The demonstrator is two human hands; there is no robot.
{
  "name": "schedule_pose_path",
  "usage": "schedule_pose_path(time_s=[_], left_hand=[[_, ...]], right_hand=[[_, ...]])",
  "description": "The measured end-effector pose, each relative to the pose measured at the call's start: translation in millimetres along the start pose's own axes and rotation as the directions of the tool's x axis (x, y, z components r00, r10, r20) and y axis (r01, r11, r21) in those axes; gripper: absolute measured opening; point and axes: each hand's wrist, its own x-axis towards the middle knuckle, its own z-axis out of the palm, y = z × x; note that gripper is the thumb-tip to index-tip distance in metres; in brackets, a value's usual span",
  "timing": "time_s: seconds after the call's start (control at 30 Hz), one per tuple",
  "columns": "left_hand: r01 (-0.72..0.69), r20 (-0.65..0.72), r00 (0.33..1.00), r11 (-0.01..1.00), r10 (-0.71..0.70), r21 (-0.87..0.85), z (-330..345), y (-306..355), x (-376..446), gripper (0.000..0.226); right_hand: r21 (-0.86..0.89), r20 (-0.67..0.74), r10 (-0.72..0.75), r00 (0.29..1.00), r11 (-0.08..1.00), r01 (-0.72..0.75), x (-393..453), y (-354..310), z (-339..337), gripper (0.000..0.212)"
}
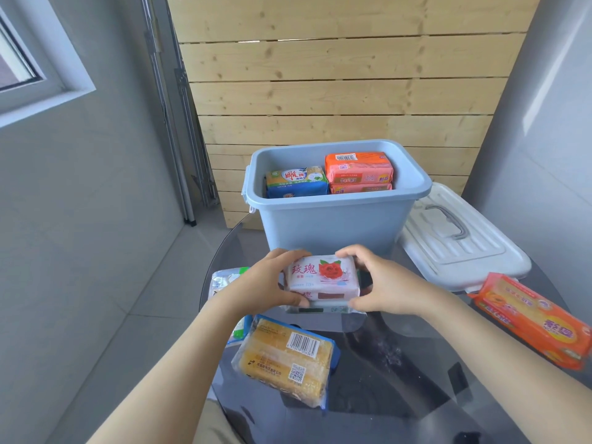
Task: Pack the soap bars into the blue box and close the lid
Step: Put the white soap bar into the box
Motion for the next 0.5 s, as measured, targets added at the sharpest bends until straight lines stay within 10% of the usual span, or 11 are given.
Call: schedule_pose_path(time_s=[0.5], left_hand=[[0.011,-0.011,1.0,0.994,-0.01,0.107,0,16,-4,0.085]], right_hand=[[0.034,-0.064,0.007,0.998,0.999,-0.005,-3,-3,8,0.072]])
